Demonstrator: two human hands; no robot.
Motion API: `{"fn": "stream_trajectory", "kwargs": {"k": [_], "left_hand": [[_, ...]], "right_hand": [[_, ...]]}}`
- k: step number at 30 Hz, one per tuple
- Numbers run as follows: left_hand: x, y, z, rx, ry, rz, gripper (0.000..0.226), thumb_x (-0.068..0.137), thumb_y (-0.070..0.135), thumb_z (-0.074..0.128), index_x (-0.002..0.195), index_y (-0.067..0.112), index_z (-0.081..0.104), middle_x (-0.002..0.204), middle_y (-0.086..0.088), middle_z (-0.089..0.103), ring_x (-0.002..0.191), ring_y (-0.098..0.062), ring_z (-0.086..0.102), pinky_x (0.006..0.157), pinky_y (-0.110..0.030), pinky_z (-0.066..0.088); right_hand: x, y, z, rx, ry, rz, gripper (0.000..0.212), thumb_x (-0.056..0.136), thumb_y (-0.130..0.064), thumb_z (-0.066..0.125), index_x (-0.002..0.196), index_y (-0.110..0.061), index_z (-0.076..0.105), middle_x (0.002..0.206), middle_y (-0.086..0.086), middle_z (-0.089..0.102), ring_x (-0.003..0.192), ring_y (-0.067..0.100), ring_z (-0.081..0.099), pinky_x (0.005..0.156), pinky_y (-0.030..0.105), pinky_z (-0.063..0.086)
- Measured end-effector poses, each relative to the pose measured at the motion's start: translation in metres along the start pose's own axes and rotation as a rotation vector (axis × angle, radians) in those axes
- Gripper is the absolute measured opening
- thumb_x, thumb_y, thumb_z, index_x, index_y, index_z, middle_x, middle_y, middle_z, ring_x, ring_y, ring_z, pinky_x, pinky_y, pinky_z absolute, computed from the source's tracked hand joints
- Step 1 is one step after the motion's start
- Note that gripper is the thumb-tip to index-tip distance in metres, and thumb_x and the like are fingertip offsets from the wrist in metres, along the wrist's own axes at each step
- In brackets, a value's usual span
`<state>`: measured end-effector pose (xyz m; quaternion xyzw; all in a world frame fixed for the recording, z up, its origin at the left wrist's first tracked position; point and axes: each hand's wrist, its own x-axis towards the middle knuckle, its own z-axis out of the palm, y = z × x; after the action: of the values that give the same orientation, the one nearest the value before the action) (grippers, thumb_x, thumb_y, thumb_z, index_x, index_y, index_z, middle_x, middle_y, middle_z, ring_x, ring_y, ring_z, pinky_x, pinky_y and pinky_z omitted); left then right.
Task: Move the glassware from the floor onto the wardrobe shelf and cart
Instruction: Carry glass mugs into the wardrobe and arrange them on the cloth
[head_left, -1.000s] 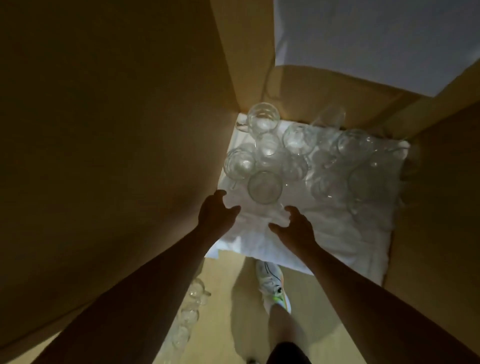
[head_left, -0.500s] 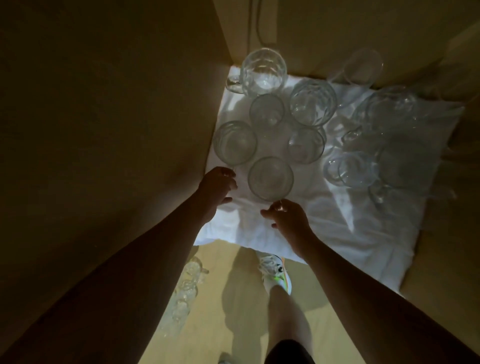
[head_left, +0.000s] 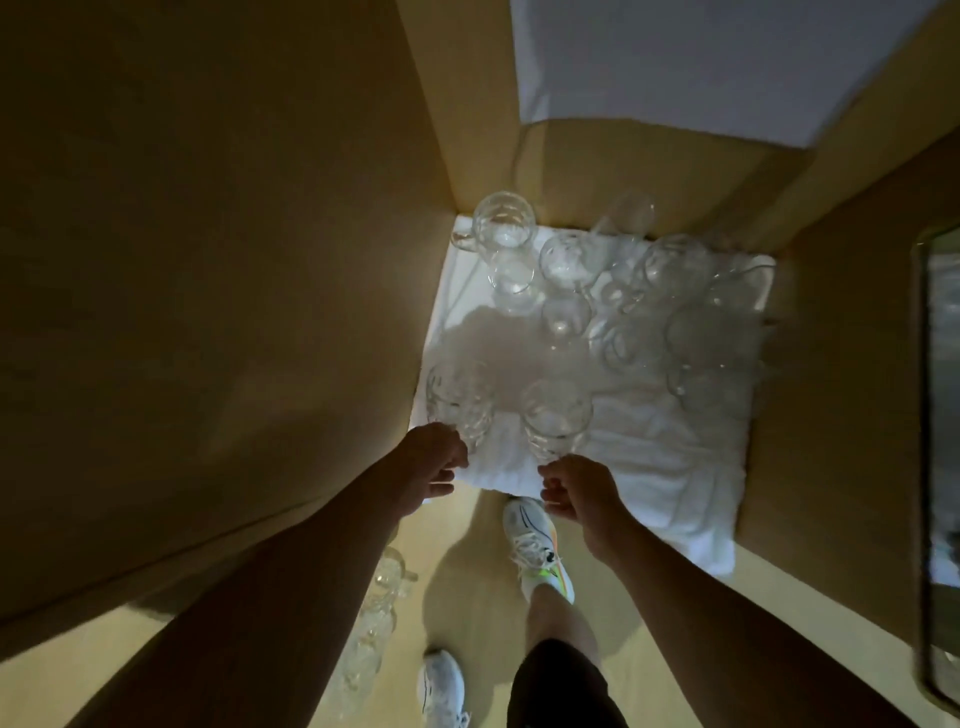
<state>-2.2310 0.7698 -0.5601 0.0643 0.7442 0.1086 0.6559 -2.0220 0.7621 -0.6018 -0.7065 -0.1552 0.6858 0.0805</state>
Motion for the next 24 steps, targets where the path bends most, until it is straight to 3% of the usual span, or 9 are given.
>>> {"fn": "stream_trajectory", "kwargs": {"k": [3,6,11,14,18,24], "left_hand": [[-0.042,0.002,-0.005,-0.021,-0.057,0.044,0.014,0.070,0.007,0.066,0.079,0.009,0.055,0.079,-0.010,0.048,0.071,-0.024,0.046,0.069,-0.033,0.047],[-0.084,0.008,-0.008,0.013,-0.058,0.113,0.010,0.073,0.003,0.059,0.075,0.009,0.052,0.068,-0.006,0.039,0.055,-0.020,0.034,0.058,-0.028,0.041],[-0.179,0.013,-0.020,0.072,-0.105,0.332,0.011,0.079,0.010,0.056,0.072,0.016,0.051,0.062,-0.002,0.041,0.052,-0.017,0.036,0.056,-0.024,0.043],[-0.241,0.015,-0.033,0.121,-0.126,0.429,0.012,0.084,0.017,0.057,0.074,0.018,0.051,0.063,-0.001,0.043,0.046,-0.017,0.037,0.064,-0.029,0.048],[-0.326,0.005,-0.048,0.148,-0.077,0.609,0.016,0.092,0.031,0.059,0.087,0.017,0.055,0.076,-0.007,0.054,0.058,-0.020,0.051,0.071,-0.033,0.053],[-0.411,-0.034,-0.062,0.031,-0.160,0.780,0.032,0.101,0.042,0.047,0.080,0.018,0.047,0.072,-0.011,0.053,0.063,-0.023,0.052,0.072,-0.035,0.051]], "right_hand": [[-0.041,-0.002,-0.004,0.118,-0.018,-0.030,0.013,0.089,-0.011,0.067,0.085,-0.013,0.055,0.075,0.011,0.051,0.064,0.022,0.053,0.062,0.030,0.049],[-0.091,-0.010,-0.008,0.156,-0.008,-0.106,0.018,0.090,-0.014,0.067,0.078,-0.011,0.054,0.071,0.010,0.054,0.063,0.023,0.055,0.063,0.031,0.049],[-0.191,-0.021,-0.012,0.203,-0.012,-0.289,0.028,0.091,-0.028,0.067,0.071,-0.012,0.056,0.065,0.007,0.056,0.063,0.024,0.060,0.070,0.033,0.051],[-0.256,-0.028,-0.012,0.223,-0.014,-0.411,0.033,0.094,-0.036,0.061,0.072,-0.012,0.055,0.062,0.006,0.055,0.065,0.024,0.060,0.070,0.034,0.051],[-0.340,-0.029,-0.008,0.230,0.031,-0.541,0.045,0.100,-0.045,0.048,0.066,-0.016,0.051,0.054,0.004,0.053,0.057,0.022,0.058,0.075,0.036,0.054],[-0.429,0.011,-0.010,0.253,0.097,-0.728,0.044,0.102,-0.042,0.039,0.067,-0.018,0.046,0.058,0.004,0.043,0.053,0.022,0.048,0.066,0.032,0.051]]}}
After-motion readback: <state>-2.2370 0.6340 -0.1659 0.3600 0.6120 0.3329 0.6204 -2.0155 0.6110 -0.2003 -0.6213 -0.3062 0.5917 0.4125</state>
